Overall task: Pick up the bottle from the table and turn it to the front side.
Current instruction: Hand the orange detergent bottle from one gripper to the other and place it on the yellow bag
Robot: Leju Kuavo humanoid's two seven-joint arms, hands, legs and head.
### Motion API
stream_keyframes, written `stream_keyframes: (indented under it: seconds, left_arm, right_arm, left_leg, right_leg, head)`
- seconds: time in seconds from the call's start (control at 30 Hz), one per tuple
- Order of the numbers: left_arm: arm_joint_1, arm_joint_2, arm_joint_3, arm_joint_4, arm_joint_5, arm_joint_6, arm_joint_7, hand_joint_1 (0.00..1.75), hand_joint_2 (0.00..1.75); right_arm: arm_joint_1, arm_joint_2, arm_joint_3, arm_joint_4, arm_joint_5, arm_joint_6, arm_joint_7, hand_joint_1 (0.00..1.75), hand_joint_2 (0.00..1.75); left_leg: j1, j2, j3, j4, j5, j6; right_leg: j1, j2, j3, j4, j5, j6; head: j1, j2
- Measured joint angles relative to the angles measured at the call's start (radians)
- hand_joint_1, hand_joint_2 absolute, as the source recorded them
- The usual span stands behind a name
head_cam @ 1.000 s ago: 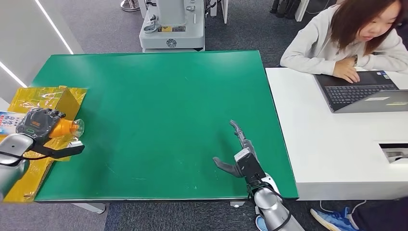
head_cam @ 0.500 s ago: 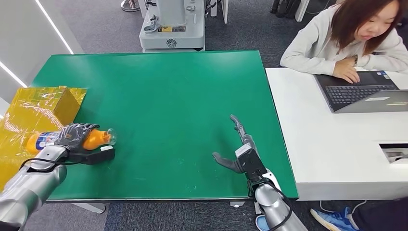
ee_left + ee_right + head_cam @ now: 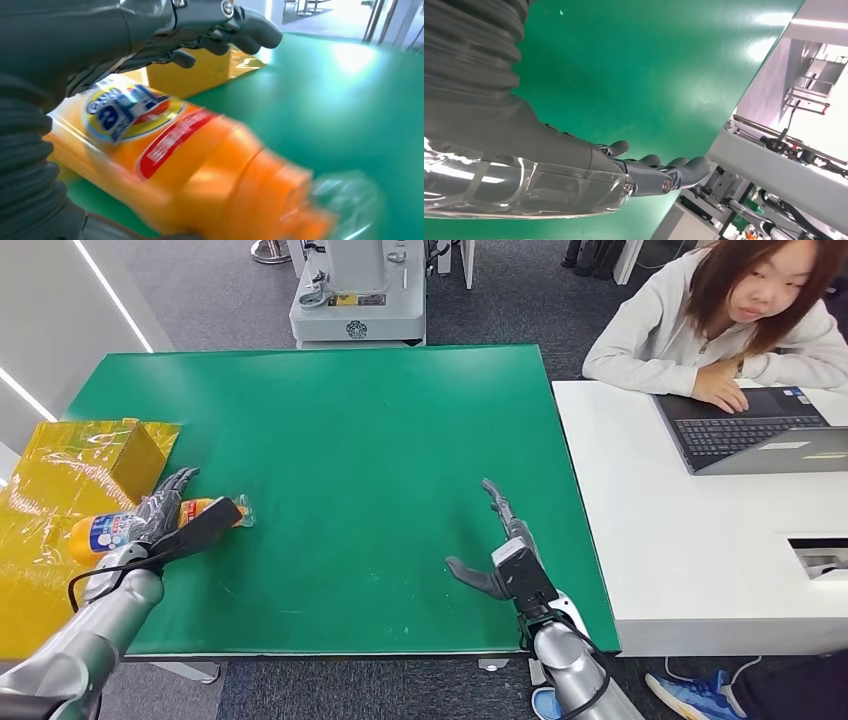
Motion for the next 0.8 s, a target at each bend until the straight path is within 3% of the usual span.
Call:
stream_keyframes:
  seconds: [0.1, 0.27, 0.37, 0.67, 0.8]
  left_arm:
    - [0.012, -0.035, 0.104, -0.005, 0.128, 0.005, -0.1, 0.0, 1.75]
    - [0.033, -0.12, 0.299, -0.065, 0.37, -0.013, -0.341, 0.0, 1.75]
    - [0.066, -0.178, 0.362, -0.167, 0.453, -0.02, -0.375, 0.0, 1.75]
    - [0.232, -0.292, 0.339, -0.654, 0.638, 0.004, -0.376, 0.0, 1.75]
    - [0.31, -0.339, 0.249, -0.841, 0.687, -0.054, -0.376, 0.0, 1.75]
  right_arm:
    - [0.001, 0.0, 0.0, 0.003, -0.001, 0.003, 0.0, 0.0, 1.75]
    - [0.003, 0.0, -0.002, 0.004, -0.012, 0.006, 0.0, 0.0, 1.75]
    - [0.006, 0.0, -0.003, 0.002, -0.029, 0.003, -0.001, 0.0, 1.75]
    - [0.058, -0.004, -0.021, -0.09, -0.072, -0.038, -0.022, 0.0, 1.75]
    - [0.122, -0.015, -0.049, -0.234, -0.118, -0.106, -0.042, 0.0, 1.75]
  left_leg:
    - [0.0, 0.0, 0.0, 0.0, 0.0, 0.0]
    - [0.0, -0.001, 0.0, 0.001, 0.0, 0.0]
    - [-0.001, 0.0, 0.0, 0.001, 0.0, 0.0]
    - [0.0, 0.0, 0.0, 0.001, -0.001, 0.001]
    - [-0.001, -0.005, -0.001, 0.001, -0.001, 0.001]
  right_leg:
    - [0.0, 0.0, 0.0, 0.0, 0.0, 0.0]
    - [0.0, -0.001, 0.0, 0.0, 0.0, 0.0]
    - [0.0, -0.001, 0.001, 0.0, 0.0, 0.0]
    - [0.0, -0.001, 0.0, -0.001, 0.0, 0.0]
    - [0.0, -0.005, 0.001, -0.002, -0.001, 0.001]
  head:
    - [0.0, 0.0]
    - [0.0, 0.0]
    - [0.0, 0.0]
    - [0.0, 0.0]
    - [0.0, 0.0]
